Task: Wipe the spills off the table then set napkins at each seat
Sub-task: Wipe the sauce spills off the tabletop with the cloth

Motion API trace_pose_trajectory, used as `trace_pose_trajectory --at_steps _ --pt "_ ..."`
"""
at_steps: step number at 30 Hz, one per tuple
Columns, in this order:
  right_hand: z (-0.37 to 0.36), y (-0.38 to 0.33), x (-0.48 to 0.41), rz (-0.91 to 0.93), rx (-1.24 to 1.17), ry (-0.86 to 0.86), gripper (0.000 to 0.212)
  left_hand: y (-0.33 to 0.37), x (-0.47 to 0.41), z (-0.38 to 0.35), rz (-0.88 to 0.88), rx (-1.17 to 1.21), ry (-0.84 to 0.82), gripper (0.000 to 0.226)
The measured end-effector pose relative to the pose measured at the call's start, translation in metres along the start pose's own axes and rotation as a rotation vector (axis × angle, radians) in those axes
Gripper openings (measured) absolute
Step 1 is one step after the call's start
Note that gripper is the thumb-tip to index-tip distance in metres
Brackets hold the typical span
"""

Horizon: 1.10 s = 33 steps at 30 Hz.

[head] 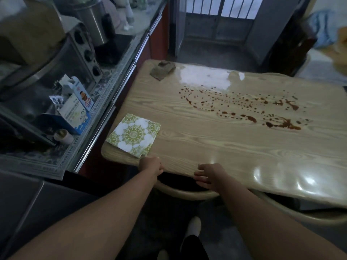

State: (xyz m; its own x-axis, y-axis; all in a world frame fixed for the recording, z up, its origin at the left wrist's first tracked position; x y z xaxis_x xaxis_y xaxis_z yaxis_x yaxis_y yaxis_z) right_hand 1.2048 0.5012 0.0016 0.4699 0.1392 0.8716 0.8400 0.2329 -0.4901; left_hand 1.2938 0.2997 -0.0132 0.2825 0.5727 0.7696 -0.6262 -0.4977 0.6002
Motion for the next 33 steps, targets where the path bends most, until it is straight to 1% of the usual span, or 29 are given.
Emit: trace_pose_trajectory --at_steps 3,6,9,12,14,15,16,18,20,23,25,27,30,33 --pt "0.0 -0.032 -0.009 0.027 0.004 -0.018 0.01 0.025 -0.007 -0.016 -0.009 0.014 -0.048 0.028" --pt "-0.002 -0.061 -0.023 0.036 0.028 -0.038 0.011 0.045 -0.016 -0.019 -0.013 0.029 0.033 0.026" --pt "-0.01 -0.086 -0.032 0.038 0.022 -0.07 0.01 0.065 -0.024 -0.026 -0.002 0.029 0.018 0.031" --pt "-0.02 -0.113 -0.043 0.065 0.075 -0.103 0.009 0.085 -0.036 -0.038 -0.012 0.025 -0.034 0.035" --pt "-0.025 -0.13 -0.05 0.096 0.11 -0.11 0.008 0.096 -0.043 -0.045 -0.038 0.005 -0.027 0.028" --pt "-0.027 -0.138 -0.055 0.117 0.131 -0.11 0.009 0.102 -0.047 -0.045 -0.071 -0.023 0.016 0.02" --pt "-0.027 -0.146 -0.058 0.149 0.153 -0.105 0.009 0.108 -0.05 -0.045 -0.111 -0.048 0.052 0.013" --pt "-0.029 -0.162 -0.065 0.232 0.187 -0.093 0.008 0.119 -0.055 -0.049 -0.173 -0.07 0.067 0.011" --pt "-0.031 -0.176 -0.073 0.293 0.21 -0.081 0.013 0.133 -0.061 -0.051 -0.225 -0.124 0.089 0.009" --pt "-0.037 -0.192 -0.083 0.356 0.222 -0.067 0.011 0.153 -0.07 -0.051 -0.284 -0.224 0.128 0.019" --pt "-0.042 -0.204 -0.092 0.41 0.271 -0.037 0.011 0.165 -0.08 -0.052 -0.319 -0.267 0.149 0.019" --pt "-0.047 -0.216 -0.099 0.497 0.359 -0.004 0.008 0.176 -0.094 -0.055 -0.373 -0.332 0.186 0.016" --pt "-0.059 -0.239 -0.107 0.668 0.564 0.054 0.009 0.199 -0.112 -0.064 -0.471 -0.448 0.231 0.006" --pt "-0.075 -0.262 -0.119 0.832 0.727 0.118 0.017 0.221 -0.134 -0.076 -0.549 -0.55 0.277 0.016"
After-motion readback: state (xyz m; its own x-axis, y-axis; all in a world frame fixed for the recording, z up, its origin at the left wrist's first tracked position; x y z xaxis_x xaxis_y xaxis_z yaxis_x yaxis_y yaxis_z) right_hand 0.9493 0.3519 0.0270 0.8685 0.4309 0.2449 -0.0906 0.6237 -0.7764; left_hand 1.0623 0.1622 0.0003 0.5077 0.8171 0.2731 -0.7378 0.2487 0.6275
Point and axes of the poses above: each hand's wrist, its own x-axis away from the middle knuckle, its own z-axis out of the back of the hand, y = z × x, the point moved 8 cm from there along -x, towards the middle knuckle, and after that the axes turned 9 degrees about -x, right-handed, at the moved point
